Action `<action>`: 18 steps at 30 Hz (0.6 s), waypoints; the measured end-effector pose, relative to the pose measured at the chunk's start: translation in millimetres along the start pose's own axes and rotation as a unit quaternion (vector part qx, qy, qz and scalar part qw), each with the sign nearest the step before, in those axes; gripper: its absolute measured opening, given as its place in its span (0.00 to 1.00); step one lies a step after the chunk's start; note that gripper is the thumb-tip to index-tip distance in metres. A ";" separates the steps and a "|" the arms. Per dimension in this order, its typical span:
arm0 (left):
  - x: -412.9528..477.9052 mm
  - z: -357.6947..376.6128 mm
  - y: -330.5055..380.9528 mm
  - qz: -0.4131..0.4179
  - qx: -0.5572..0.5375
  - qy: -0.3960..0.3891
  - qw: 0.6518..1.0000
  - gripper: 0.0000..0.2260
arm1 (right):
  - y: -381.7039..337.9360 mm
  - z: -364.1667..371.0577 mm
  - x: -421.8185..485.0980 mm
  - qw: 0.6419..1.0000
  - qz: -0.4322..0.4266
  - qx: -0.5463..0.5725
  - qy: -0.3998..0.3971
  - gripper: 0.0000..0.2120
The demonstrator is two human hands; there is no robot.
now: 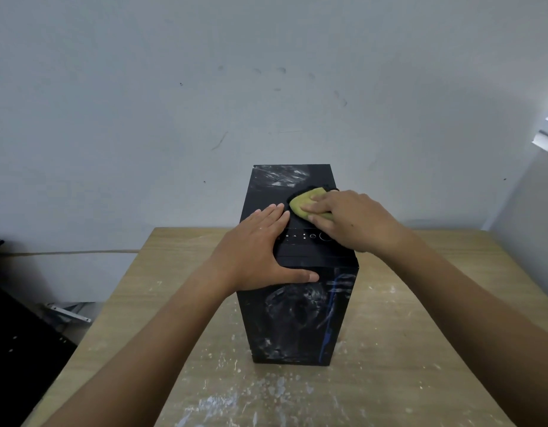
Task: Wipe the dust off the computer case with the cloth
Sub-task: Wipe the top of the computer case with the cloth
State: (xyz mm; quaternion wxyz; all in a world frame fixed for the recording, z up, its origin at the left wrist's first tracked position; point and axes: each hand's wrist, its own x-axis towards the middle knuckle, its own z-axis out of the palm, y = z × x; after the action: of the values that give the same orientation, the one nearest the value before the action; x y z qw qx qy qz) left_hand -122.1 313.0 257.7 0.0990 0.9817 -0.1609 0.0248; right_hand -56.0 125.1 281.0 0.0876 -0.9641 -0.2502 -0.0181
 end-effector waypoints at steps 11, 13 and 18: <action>0.0 0.0 -0.5 -0.003 -0.003 -0.006 1.000 0.56 | 7.1 -11.4 62.5 0.994 0.106 0.006 0.002 0.17; 0.0 0.8 -0.9 -0.001 -0.001 -0.005 1.000 0.56 | 14.6 -10.9 78.0 0.992 0.125 0.014 0.005 0.17; 0.7 2.3 -3.8 0.003 -0.003 0.008 1.000 0.55 | 28.1 -7.5 107.6 0.989 0.147 0.014 0.012 0.13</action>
State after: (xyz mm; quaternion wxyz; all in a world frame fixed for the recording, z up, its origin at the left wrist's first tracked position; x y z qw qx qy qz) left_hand -120.2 315.9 254.8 0.1030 0.9807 -0.1630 0.0322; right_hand 51.8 151.2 292.4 0.1058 -0.9888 -0.1045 -0.0132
